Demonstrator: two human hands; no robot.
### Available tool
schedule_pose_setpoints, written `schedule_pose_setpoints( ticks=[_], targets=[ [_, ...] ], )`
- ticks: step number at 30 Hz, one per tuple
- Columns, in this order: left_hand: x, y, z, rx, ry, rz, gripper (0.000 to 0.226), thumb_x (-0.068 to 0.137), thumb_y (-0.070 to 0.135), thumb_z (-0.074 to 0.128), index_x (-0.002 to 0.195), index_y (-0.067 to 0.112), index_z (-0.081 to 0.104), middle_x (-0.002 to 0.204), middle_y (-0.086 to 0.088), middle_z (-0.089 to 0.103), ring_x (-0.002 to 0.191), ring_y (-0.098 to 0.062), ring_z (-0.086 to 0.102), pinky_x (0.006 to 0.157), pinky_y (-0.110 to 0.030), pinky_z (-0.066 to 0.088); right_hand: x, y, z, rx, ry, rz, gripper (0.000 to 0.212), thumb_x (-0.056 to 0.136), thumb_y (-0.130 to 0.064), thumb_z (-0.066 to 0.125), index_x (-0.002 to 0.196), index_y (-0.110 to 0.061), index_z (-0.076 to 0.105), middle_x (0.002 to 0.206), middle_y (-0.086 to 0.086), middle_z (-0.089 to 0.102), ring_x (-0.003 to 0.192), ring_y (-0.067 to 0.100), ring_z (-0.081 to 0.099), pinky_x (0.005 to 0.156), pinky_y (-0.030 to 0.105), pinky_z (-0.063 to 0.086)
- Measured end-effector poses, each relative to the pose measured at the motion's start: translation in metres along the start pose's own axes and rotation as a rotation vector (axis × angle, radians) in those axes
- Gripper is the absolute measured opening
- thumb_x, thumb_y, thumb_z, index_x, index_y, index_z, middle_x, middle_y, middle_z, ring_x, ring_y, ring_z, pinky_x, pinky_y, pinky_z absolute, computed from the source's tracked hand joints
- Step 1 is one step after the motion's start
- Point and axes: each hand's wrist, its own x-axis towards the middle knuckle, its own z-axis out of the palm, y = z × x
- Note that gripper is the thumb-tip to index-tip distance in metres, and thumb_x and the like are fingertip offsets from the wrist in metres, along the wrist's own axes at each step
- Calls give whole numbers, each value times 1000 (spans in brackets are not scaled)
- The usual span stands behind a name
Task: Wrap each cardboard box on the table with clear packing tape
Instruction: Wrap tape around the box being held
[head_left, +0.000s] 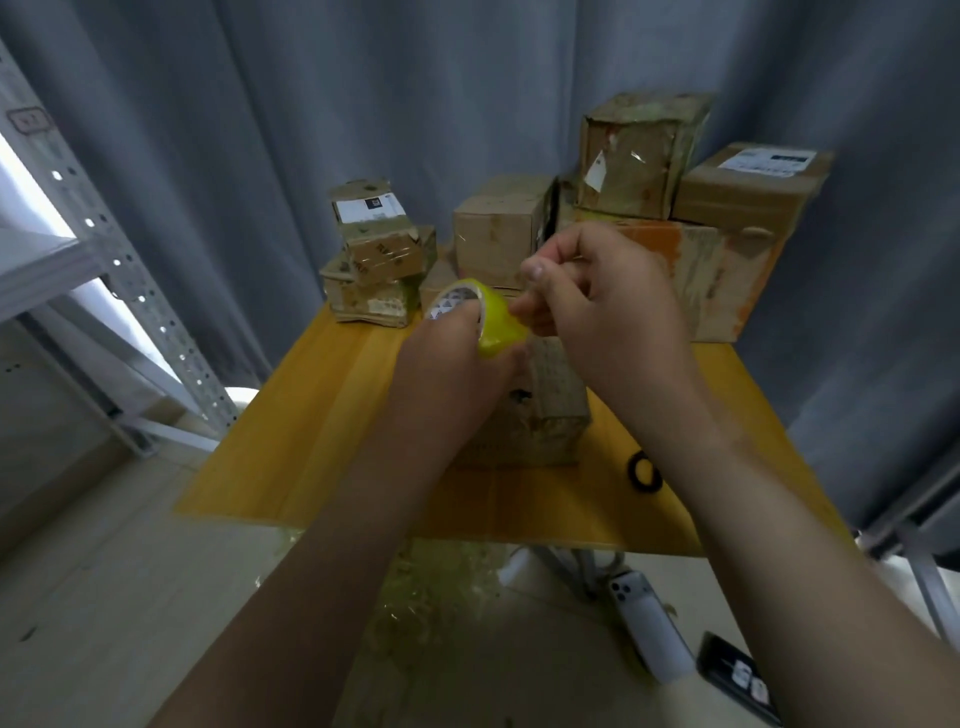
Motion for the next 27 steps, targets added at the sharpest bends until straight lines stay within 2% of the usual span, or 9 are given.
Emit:
schedule_pose_setpoints(
  ticks=[2,4,6,8,12,16,22,24,27],
  targets=[
    [6,4,-1,13,17,-90,35,83,41,80,81,23,50,72,7,50,71,-20,54,54,-31,30,-2,-2,0,66,-1,17,16,103,-17,61,89,-24,61,74,-2,75,72,7,74,64,42,65],
    [9,8,-3,-53,56,-166,48,78,41,86,99,20,48,85,7,56,81,-18,58,60,-31,36,-2,-2,-2,130,20,17,14,104,-15,60,91,-21,61,75,1,76,72,10,75,62,43,65],
    [10,11,-6,-96,73,-103,71,75,39,89,128,21,44,112,3,64,94,-16,60,71,-31,45,-2,0,-6,155,45,3,15,104,-14,60,92,-22,60,78,1,77,74,11,76,65,43,65],
    [9,12,-7,-23,45,26,66,81,42,83,137,32,49,121,4,67,99,-17,63,76,-38,53,0,3,-8,132,54,-18,13,104,-16,59,94,-23,58,83,2,76,80,11,76,69,45,64],
    [8,13,-6,59,14,76,25,91,47,69,114,37,72,104,7,73,94,-18,64,75,-42,53,3,10,-14,124,15,23,24,98,-22,69,111,-22,49,92,1,73,83,9,71,77,45,62],
    [3,24,-7,-5,21,113,14,93,34,65,101,34,76,79,10,73,78,-11,65,66,-35,51,2,17,-15,12,-52,-20,85,80,-16,88,142,-32,32,103,-1,65,88,14,67,81,38,60],
    [-2,31,-26,-67,5,74,11,92,38,68,99,33,75,73,14,73,73,-2,67,67,-33,56,1,17,-15,77,-30,58,100,77,-30,92,152,-35,27,134,-13,55,118,10,60,93,27,55],
    [-5,32,-33,-104,-11,78,11,91,38,69,100,32,75,72,14,73,73,-2,68,69,-36,57,3,20,-20,96,-83,188,95,74,-44,91,151,-30,38,127,-16,61,112,12,64,88,32,57],
    [-10,34,-37,-114,-36,76,16,93,41,70,105,31,75,78,15,73,76,0,67,72,-33,55,3,22,-24,91,-190,227,29,83,-46,82,106,-28,80,102,-12,78,100,10,72,81,39,60]
  ],
)
